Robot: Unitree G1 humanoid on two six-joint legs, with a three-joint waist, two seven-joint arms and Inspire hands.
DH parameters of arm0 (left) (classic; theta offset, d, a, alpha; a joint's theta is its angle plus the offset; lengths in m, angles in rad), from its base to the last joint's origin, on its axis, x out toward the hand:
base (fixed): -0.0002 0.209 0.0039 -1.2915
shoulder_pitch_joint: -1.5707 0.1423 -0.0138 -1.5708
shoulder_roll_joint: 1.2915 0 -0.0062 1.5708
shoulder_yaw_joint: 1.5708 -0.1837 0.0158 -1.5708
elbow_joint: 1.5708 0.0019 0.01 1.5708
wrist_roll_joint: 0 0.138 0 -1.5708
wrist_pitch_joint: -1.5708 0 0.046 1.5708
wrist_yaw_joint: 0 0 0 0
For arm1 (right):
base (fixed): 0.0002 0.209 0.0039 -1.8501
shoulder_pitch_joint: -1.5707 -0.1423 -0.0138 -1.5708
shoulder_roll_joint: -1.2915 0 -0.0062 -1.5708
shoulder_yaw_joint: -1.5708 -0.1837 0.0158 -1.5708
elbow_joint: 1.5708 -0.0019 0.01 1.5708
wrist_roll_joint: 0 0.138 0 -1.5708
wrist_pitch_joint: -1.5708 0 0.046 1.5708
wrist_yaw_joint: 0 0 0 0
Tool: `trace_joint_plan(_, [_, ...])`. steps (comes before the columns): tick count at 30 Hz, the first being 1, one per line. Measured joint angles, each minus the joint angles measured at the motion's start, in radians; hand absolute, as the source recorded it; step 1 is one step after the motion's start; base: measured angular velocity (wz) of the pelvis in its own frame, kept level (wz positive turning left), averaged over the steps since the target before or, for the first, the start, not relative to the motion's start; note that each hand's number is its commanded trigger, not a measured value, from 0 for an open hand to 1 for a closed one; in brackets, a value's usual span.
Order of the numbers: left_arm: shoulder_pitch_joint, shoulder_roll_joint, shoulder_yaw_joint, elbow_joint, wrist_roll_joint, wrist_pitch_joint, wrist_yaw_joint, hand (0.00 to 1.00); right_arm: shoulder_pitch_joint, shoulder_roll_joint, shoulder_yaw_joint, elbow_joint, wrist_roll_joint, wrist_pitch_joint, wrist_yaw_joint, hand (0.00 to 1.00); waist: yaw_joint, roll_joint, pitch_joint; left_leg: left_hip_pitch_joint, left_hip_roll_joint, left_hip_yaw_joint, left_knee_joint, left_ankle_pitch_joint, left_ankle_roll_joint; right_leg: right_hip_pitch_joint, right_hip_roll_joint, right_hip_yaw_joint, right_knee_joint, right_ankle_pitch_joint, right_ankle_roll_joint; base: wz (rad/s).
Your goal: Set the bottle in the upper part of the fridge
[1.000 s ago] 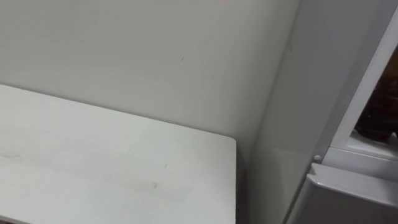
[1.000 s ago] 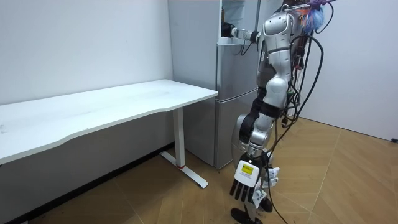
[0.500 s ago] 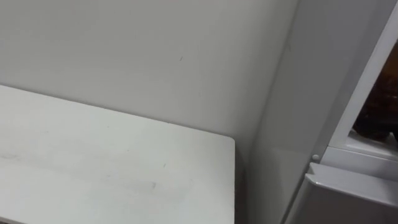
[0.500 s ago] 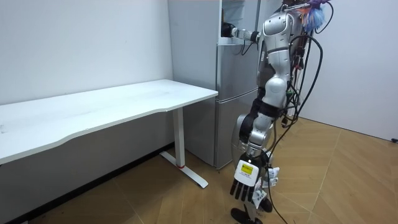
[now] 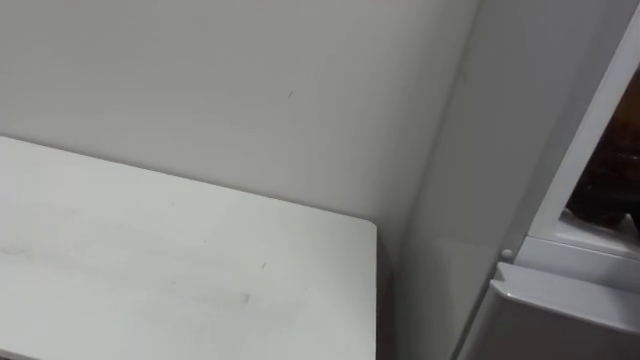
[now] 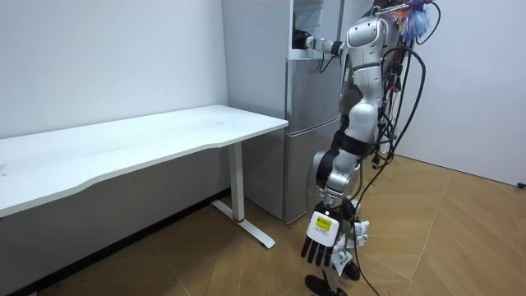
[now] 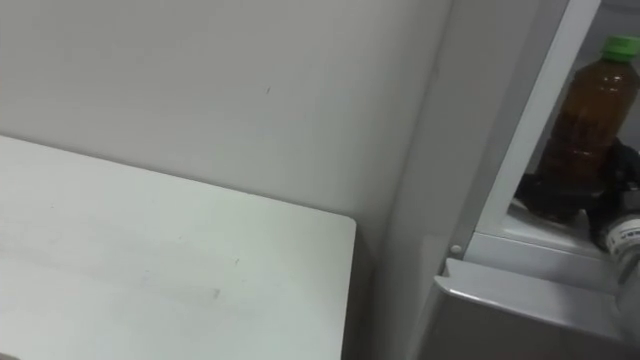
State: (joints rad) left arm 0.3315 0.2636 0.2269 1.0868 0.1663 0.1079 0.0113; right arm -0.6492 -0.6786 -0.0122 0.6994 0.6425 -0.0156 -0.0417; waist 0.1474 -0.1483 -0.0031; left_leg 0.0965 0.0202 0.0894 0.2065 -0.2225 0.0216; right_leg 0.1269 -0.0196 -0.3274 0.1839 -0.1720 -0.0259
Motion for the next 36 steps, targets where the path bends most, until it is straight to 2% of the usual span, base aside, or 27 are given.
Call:
trace_joint_plan(7, [-0.005, 0.000, 0.000, -0.007, 0.000, -0.006, 0.005, 0.00, 0.000, 0.000, -0.004, -0.027, 0.099, -0.005, -0.002, 0.00, -0.013, 0.003, -0.0022, -0.015, 0.000, 0.014, 0.000, 0.000, 0.000, -0.019, -0.001, 0.000, 0.001, 0.000, 0.000, -0.04])
trace_joint_plan(13, [-0.004, 0.000, 0.000, -0.010, 0.000, -0.006, 0.021, 0.00, 0.003, 0.000, -0.004, -0.047, 0.130, -0.005, -0.008, 0.00, -0.028, 0.017, -0.0114, -0.014, 0.000, 0.016, -0.001, 0.000, 0.000, -0.018, -0.002, -0.001, 0.001, 0.000, 0.000, 0.01])
trace_joint_plan(21, [-0.006, -0.001, -0.004, -0.013, -0.009, -0.006, 0.031, 0.00, 0.031, 0.000, -0.005, -0.114, 0.171, -0.005, -0.044, 0.00, -0.039, 0.031, -0.0032, -0.005, 0.001, 0.015, 0.000, 0.000, 0.000, -0.007, -0.002, 0.002, -0.001, 0.000, 0.000, 0.02])
trace_joint_plan(28, [0.001, -0.002, -0.003, -0.014, -0.018, -0.006, 0.053, 0.00, 0.123, 0.000, -0.027, -0.288, 0.177, -0.005, -0.079, 0.00, -0.071, 0.045, -0.0011, -0.008, -0.001, 0.014, 0.000, 0.000, 0.001, -0.007, -0.003, 0.009, -0.003, 0.000, 0.000, 0.00])
trace_joint_plan(31, [0.000, -0.007, -0.003, -0.016, -0.017, -0.007, 0.053, 0.00, 0.161, 0.000, -0.051, -0.352, 0.172, -0.005, -0.093, 0.00, -0.079, 0.056, -0.0056, -0.007, -0.001, 0.017, -0.001, 0.000, 0.001, -0.009, -0.003, 0.013, -0.003, 0.000, 0.000, -0.03])
trace_joint_plan(33, [0.005, -0.009, -0.003, -0.016, -0.017, -0.008, 0.053, 0.00, 0.167, 0.000, -0.053, -0.370, 0.172, -0.005, -0.105, 0.00, -0.086, 0.066, -0.0113, -0.003, 0.000, 0.020, -0.002, 0.000, 0.001, -0.008, -0.002, 0.019, -0.003, 0.000, 0.000, -0.05])
trace_joint_plan(36, [0.009, -0.009, -0.001, -0.021, -0.017, -0.017, 0.053, 0.00, 0.172, 0.000, -0.054, -0.375, 0.172, -0.005, -0.120, 0.00, -0.088, 0.066, -0.0117, 0.001, 0.001, 0.021, -0.003, 0.000, 0.001, -0.007, 0.000, 0.023, -0.002, 0.000, 0.000, -0.05])
